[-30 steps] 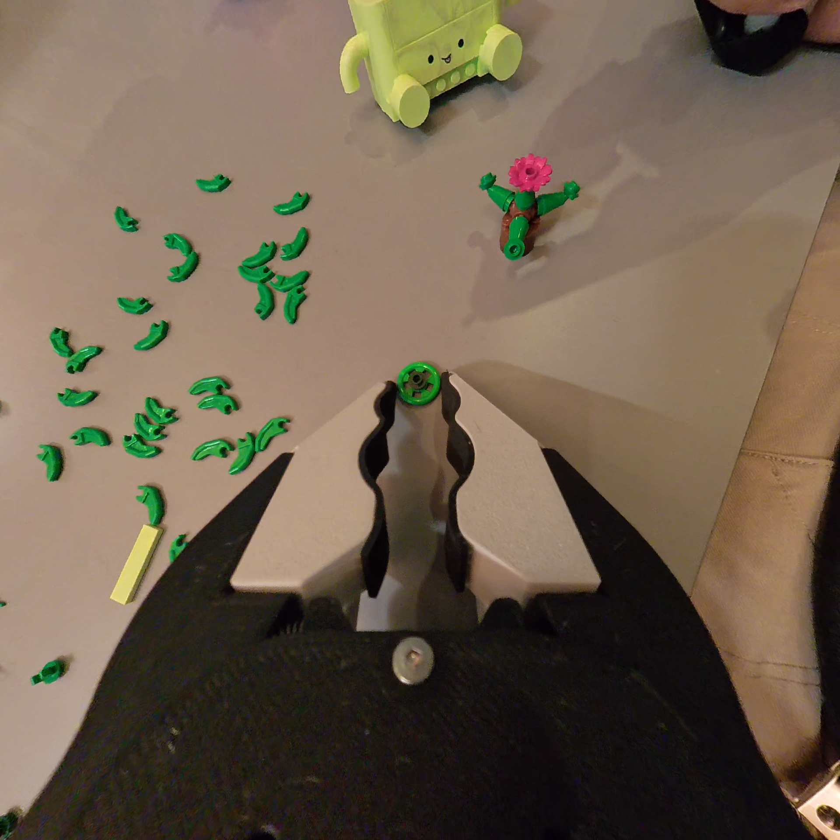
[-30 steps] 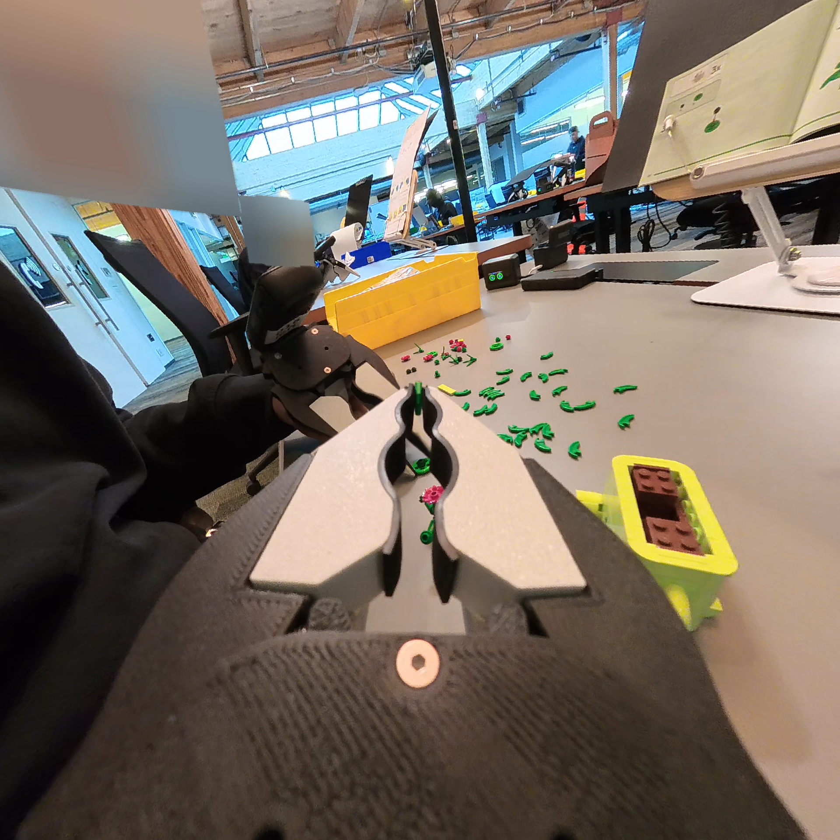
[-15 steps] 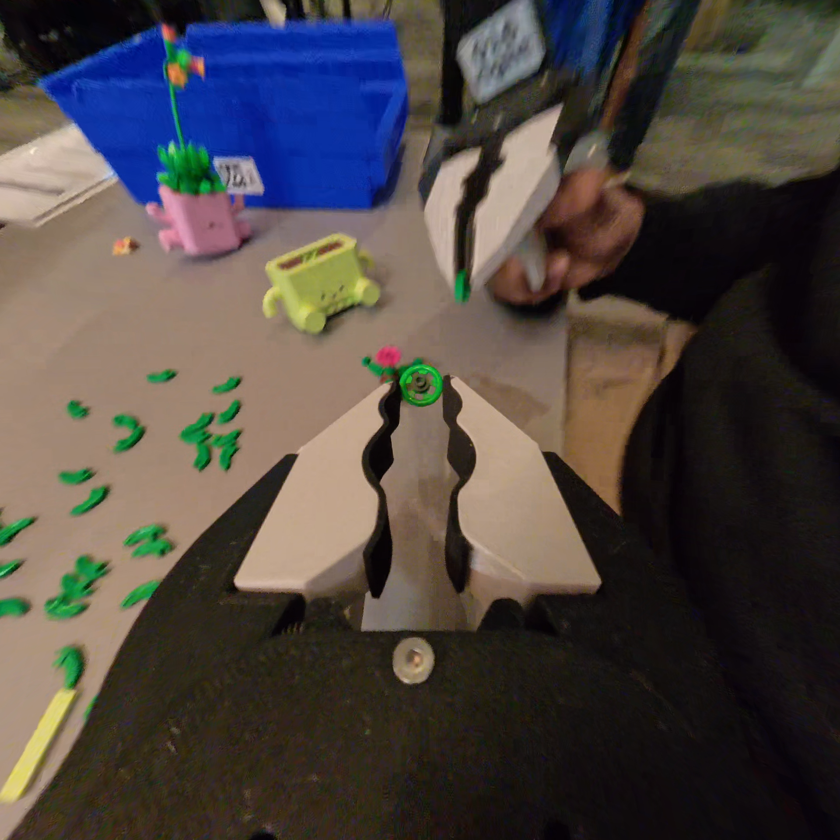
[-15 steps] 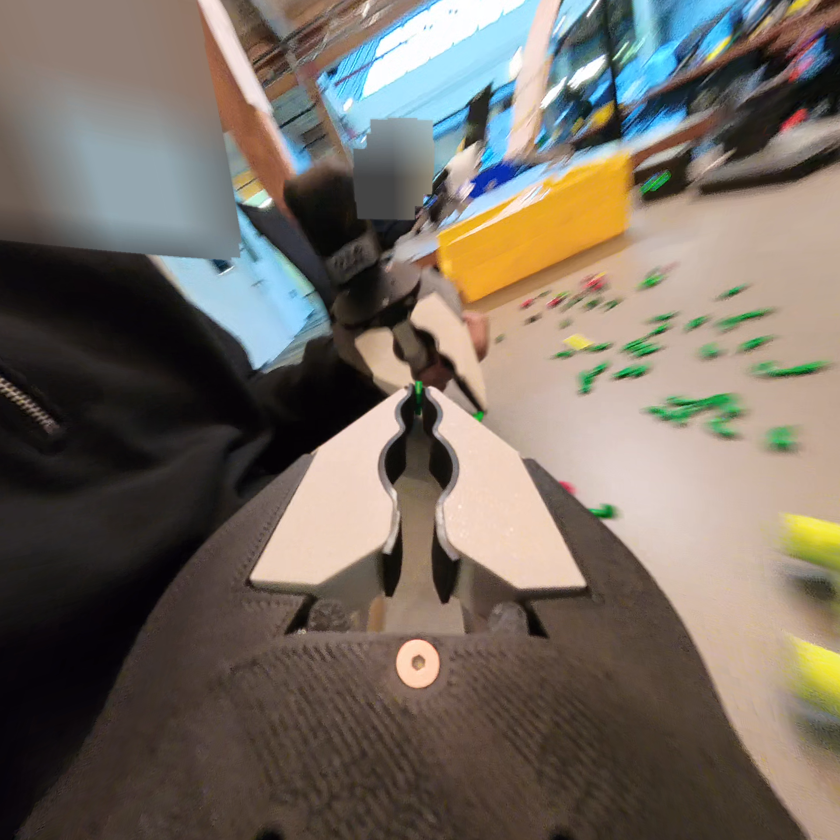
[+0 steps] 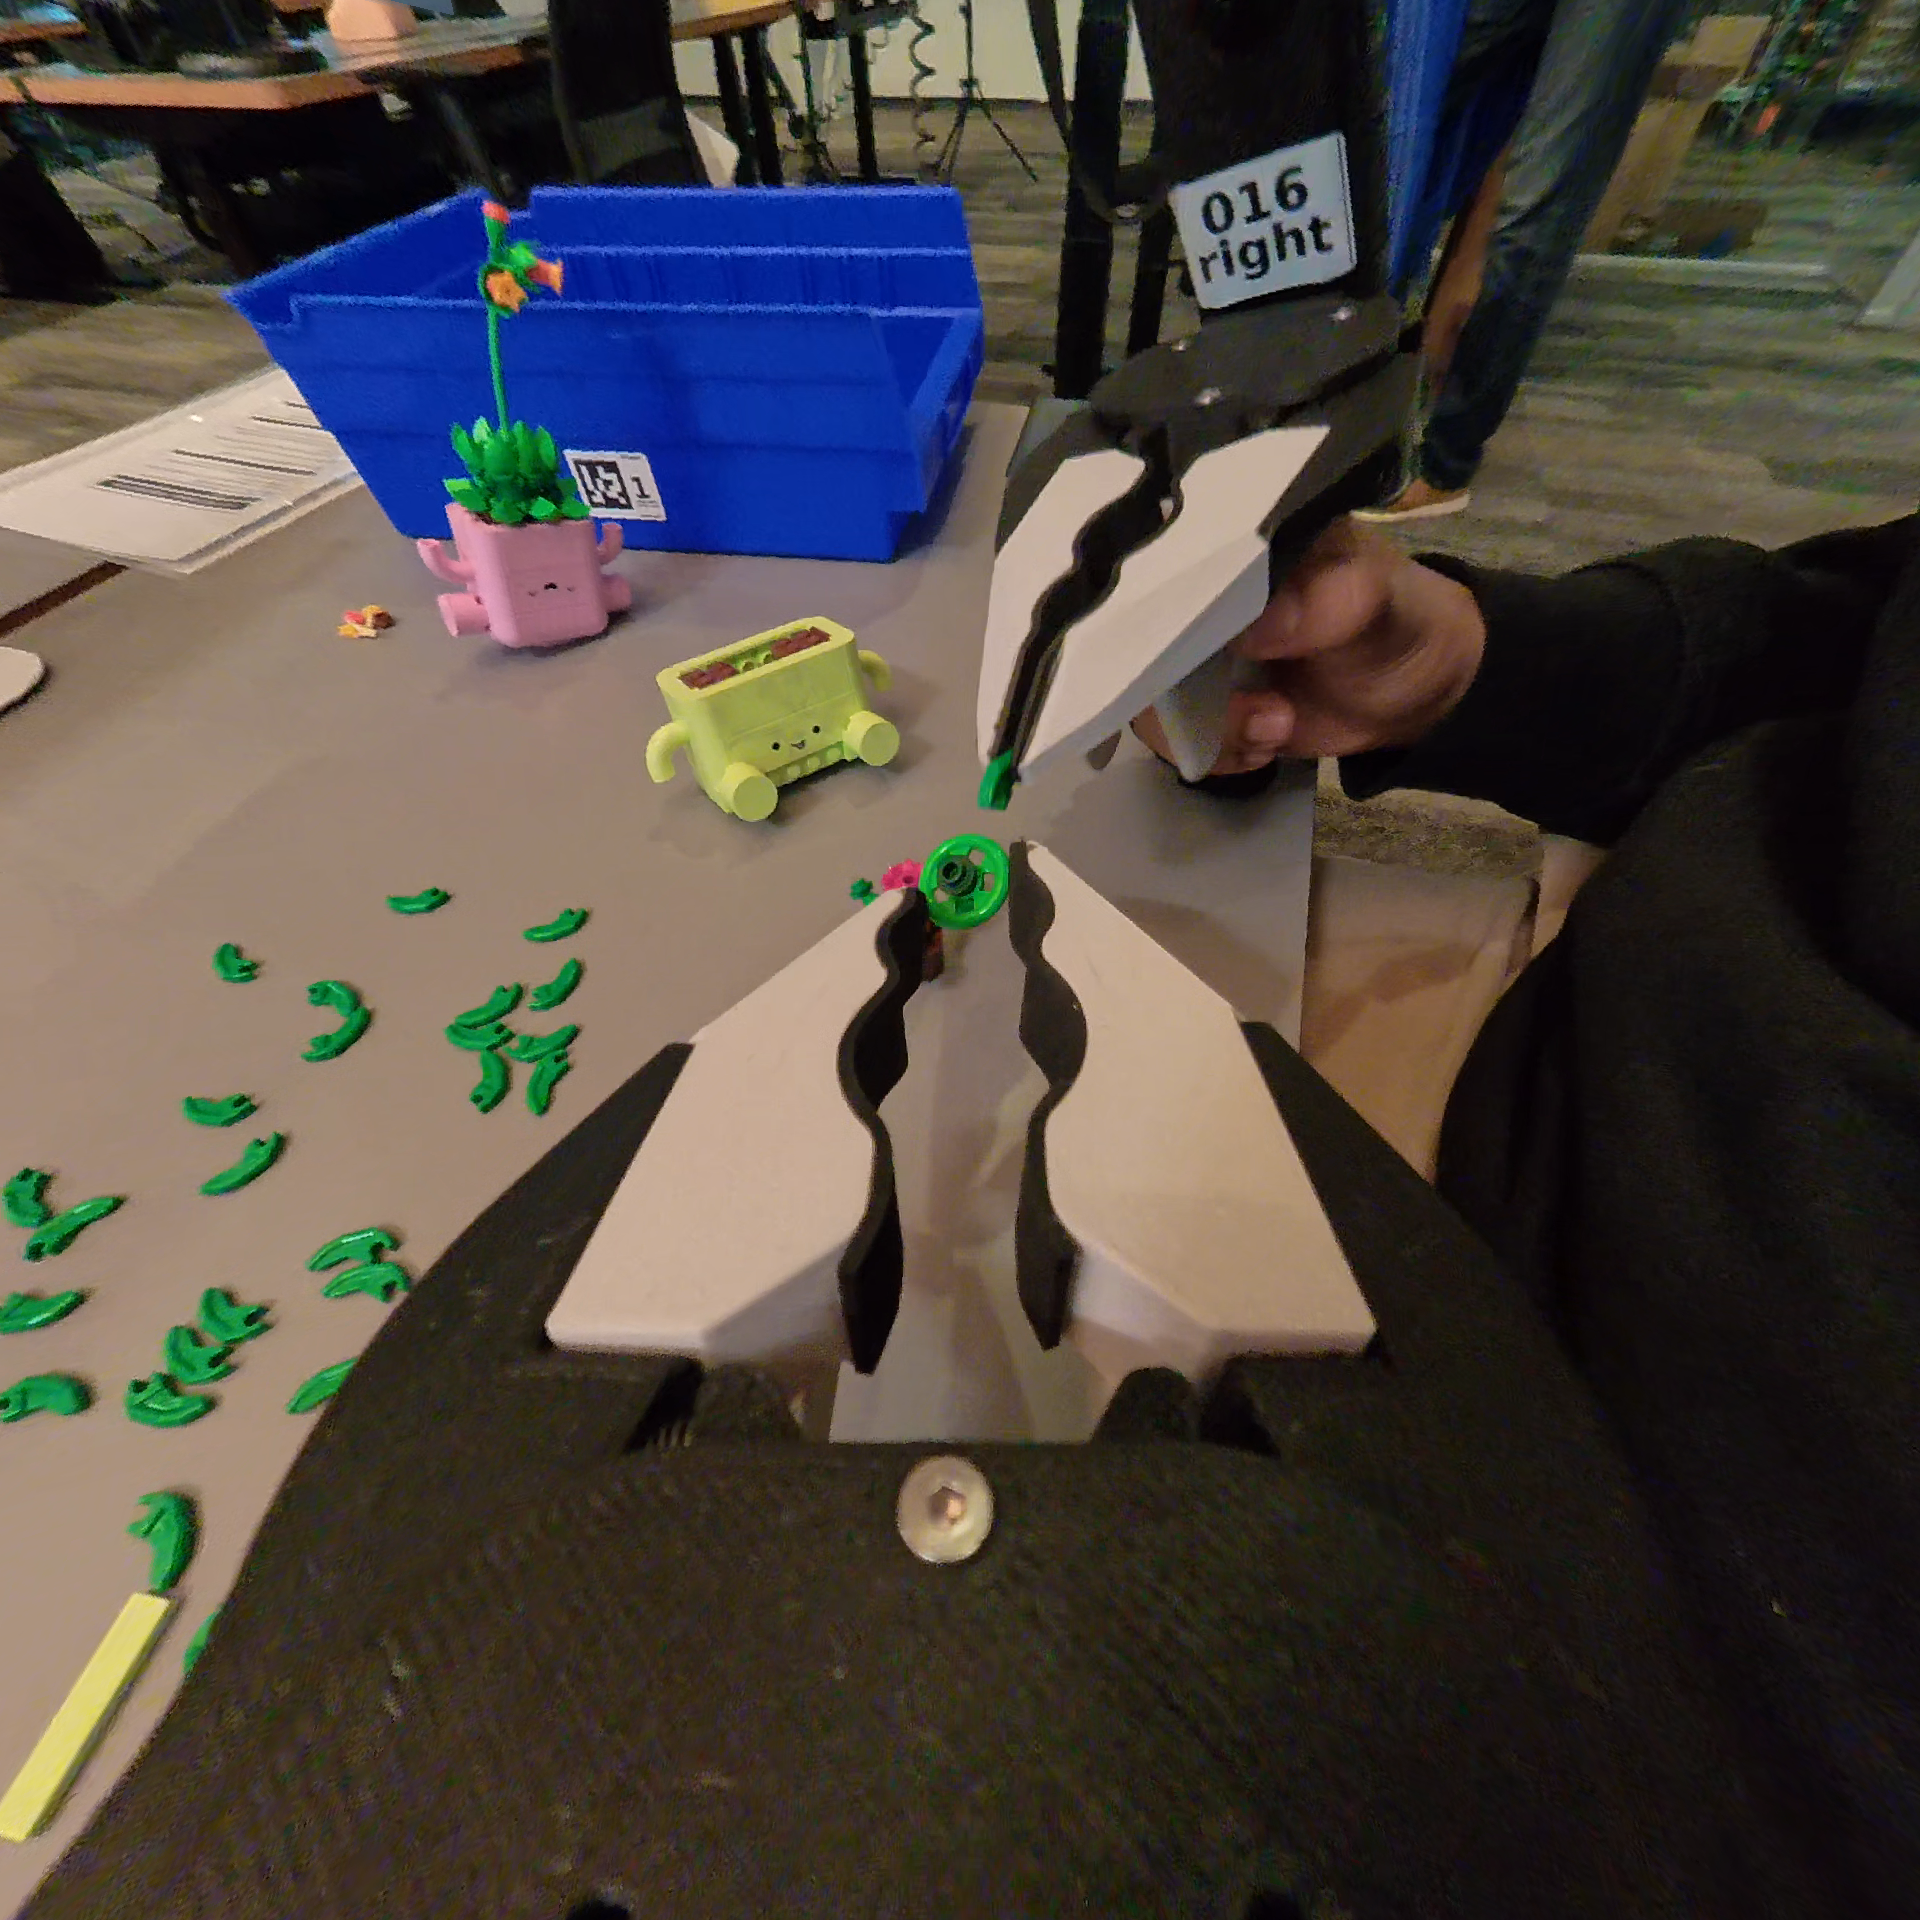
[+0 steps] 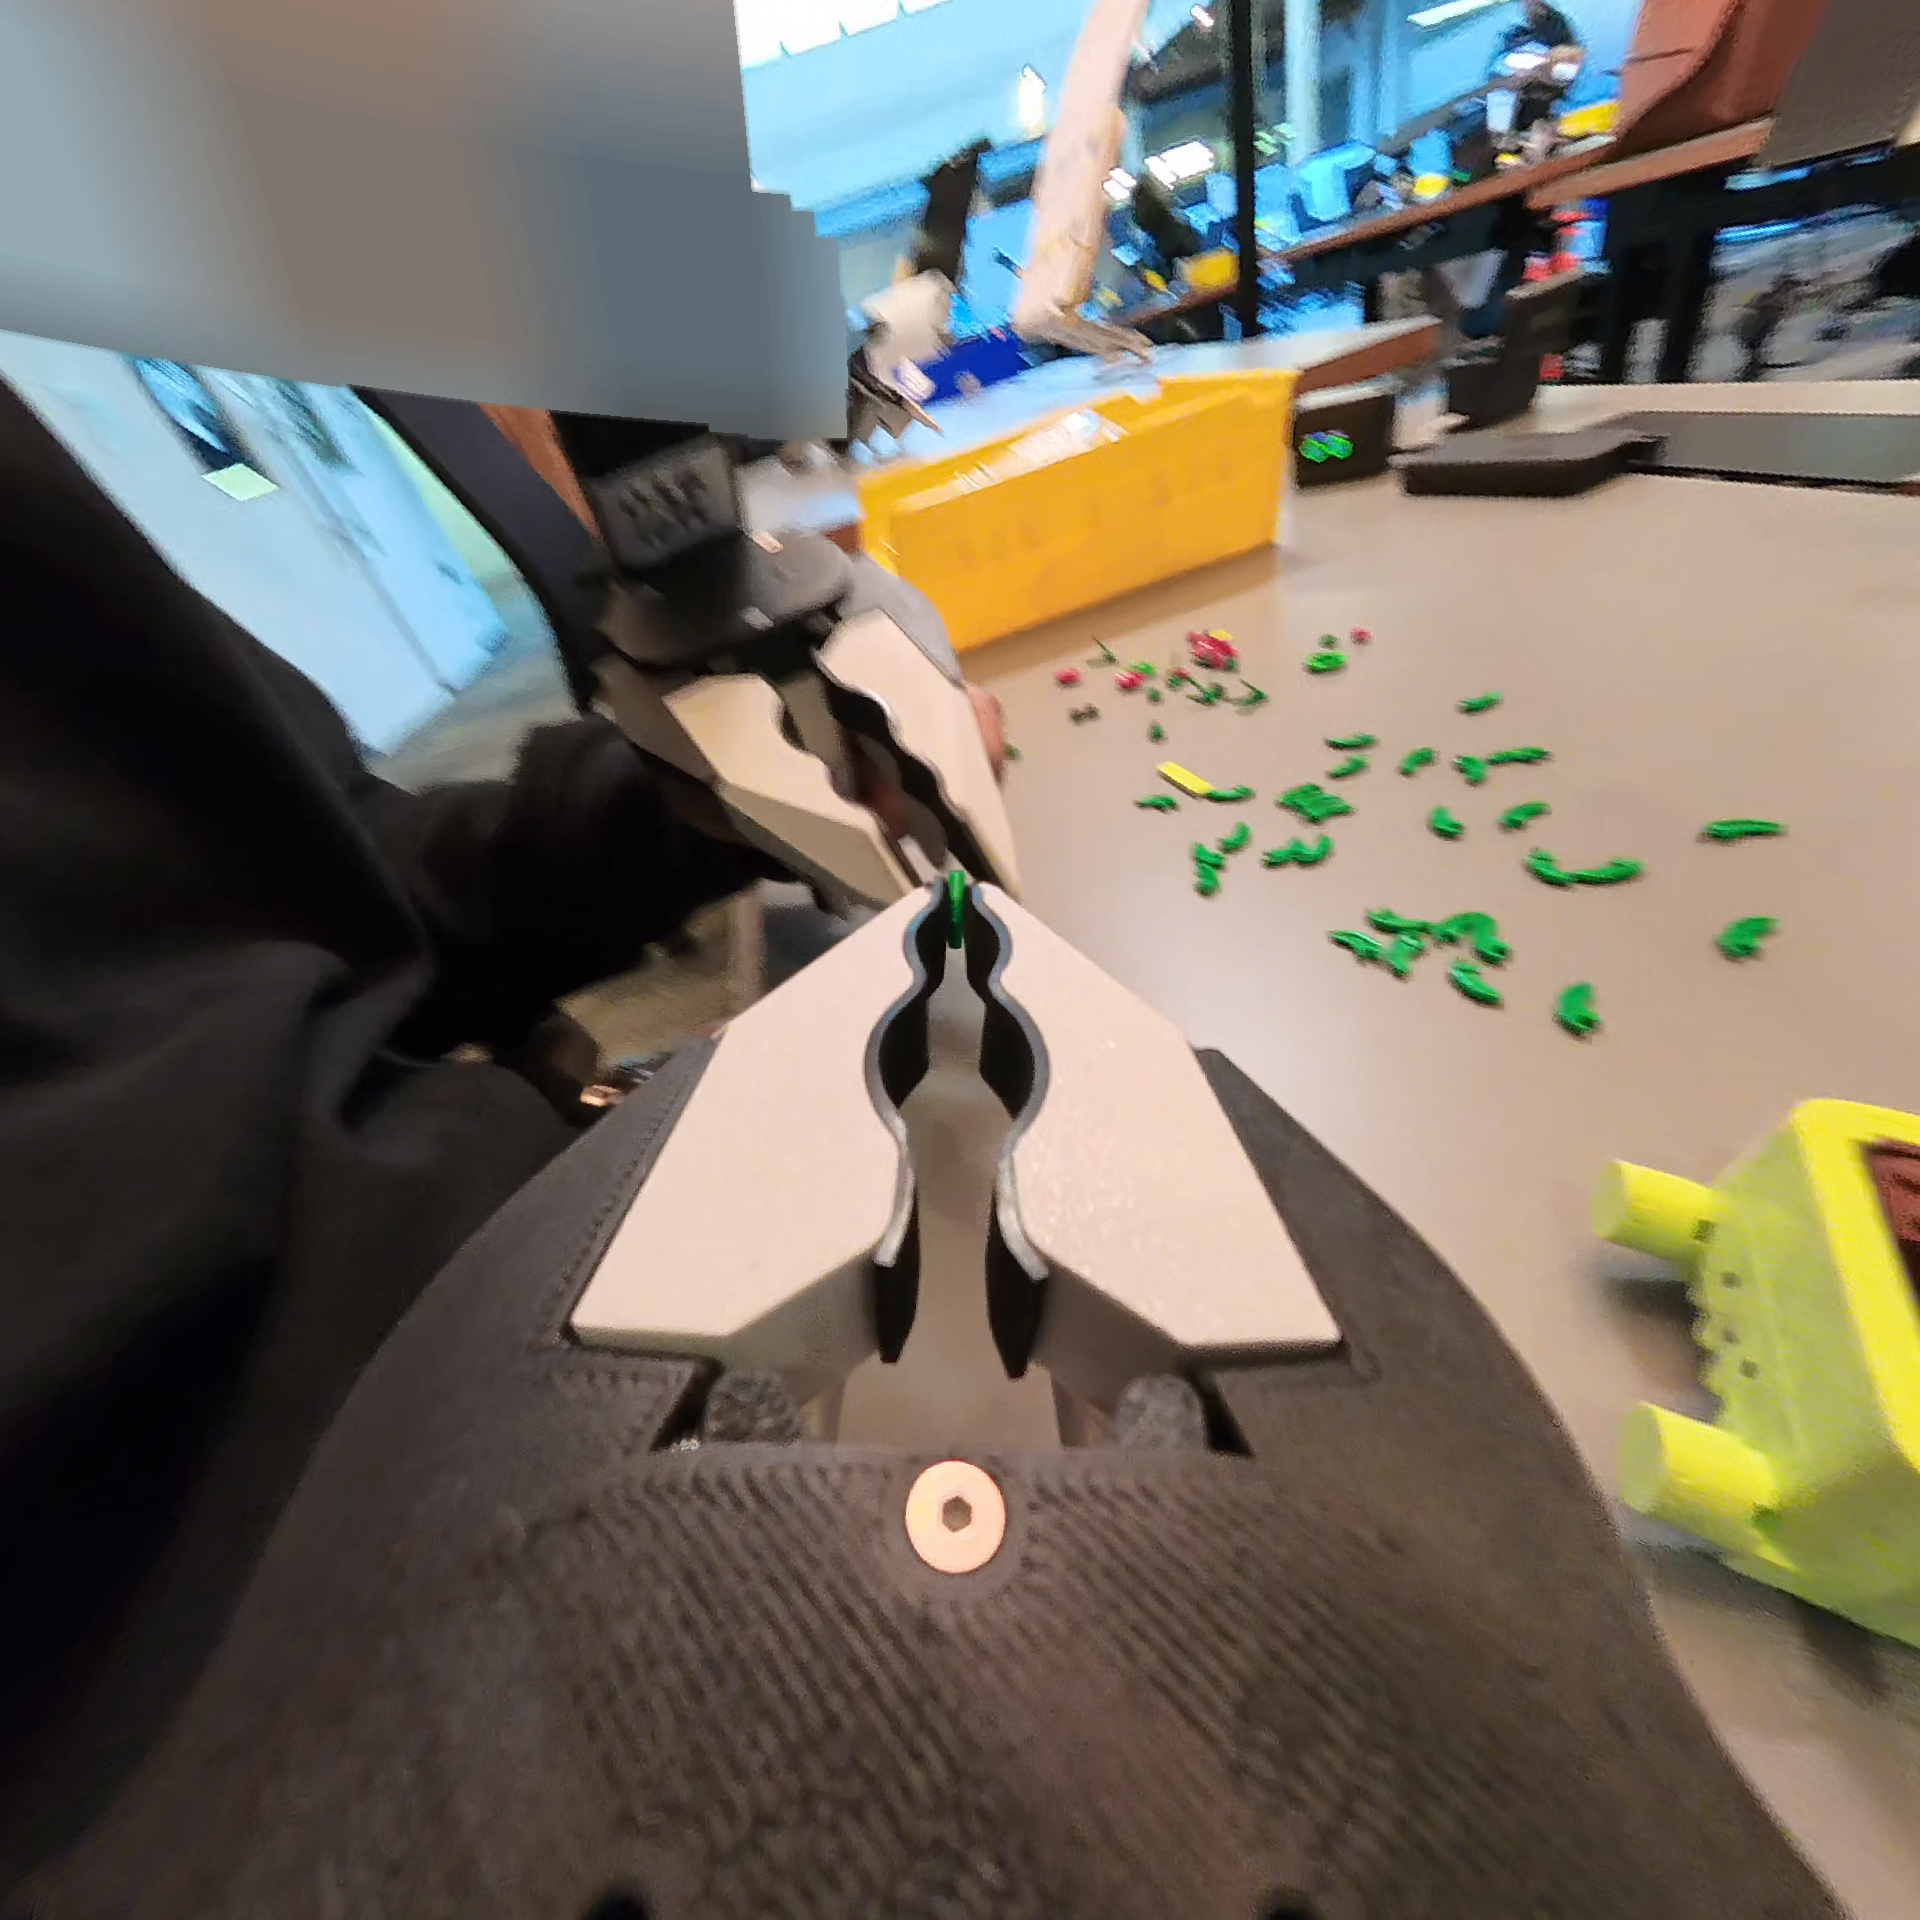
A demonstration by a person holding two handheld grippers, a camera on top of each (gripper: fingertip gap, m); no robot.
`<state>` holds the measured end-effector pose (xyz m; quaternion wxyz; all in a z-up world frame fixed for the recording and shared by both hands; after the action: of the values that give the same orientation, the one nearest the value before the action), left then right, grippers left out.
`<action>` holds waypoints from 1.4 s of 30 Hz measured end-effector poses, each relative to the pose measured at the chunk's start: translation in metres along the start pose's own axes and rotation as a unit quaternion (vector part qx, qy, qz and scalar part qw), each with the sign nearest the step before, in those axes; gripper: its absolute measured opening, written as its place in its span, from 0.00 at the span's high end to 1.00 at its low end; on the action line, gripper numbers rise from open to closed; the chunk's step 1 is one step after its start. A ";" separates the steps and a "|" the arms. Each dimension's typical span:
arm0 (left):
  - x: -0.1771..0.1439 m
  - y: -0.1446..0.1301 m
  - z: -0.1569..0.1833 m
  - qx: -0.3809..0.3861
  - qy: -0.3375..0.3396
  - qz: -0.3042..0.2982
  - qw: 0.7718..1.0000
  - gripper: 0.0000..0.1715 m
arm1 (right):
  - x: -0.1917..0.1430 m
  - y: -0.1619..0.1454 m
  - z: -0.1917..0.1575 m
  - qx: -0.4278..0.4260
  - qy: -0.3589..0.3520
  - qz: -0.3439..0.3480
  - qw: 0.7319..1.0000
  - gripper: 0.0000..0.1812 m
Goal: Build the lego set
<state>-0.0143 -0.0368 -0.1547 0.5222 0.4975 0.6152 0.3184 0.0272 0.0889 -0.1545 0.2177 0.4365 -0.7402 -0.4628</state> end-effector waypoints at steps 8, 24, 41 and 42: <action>0.001 0.005 0.000 0.004 0.019 0.005 1.000 0.95 | 0.001 0.000 0.000 -0.006 -0.017 0.006 1.000 1.00; -0.003 -0.046 0.024 0.082 0.042 -0.200 0.975 0.94 | 0.006 -0.023 -0.008 0.031 -0.064 -0.056 0.996 1.00; 0.003 -0.046 0.049 0.044 -0.023 -0.221 0.974 0.85 | 0.015 -0.040 -0.017 -0.006 -0.114 -0.115 0.987 1.00; 0.002 -0.046 0.050 0.043 -0.022 -0.224 0.973 0.86 | 0.015 -0.040 -0.017 -0.005 -0.113 -0.114 0.987 1.00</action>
<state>0.0212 -0.0552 -0.2099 0.5713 0.3764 0.7125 0.1556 0.0492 0.0602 -0.1826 0.0801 0.4619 -0.7031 -0.5347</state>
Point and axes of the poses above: each gripper's, where its closed fingertips meet, x out along the fingers, y out of its top, z = x × y across the jaws, the point moved 7 cm from there along -x, back along the fingers, and after that the axes turned 14 degrees about x, right-handed, at the moved point
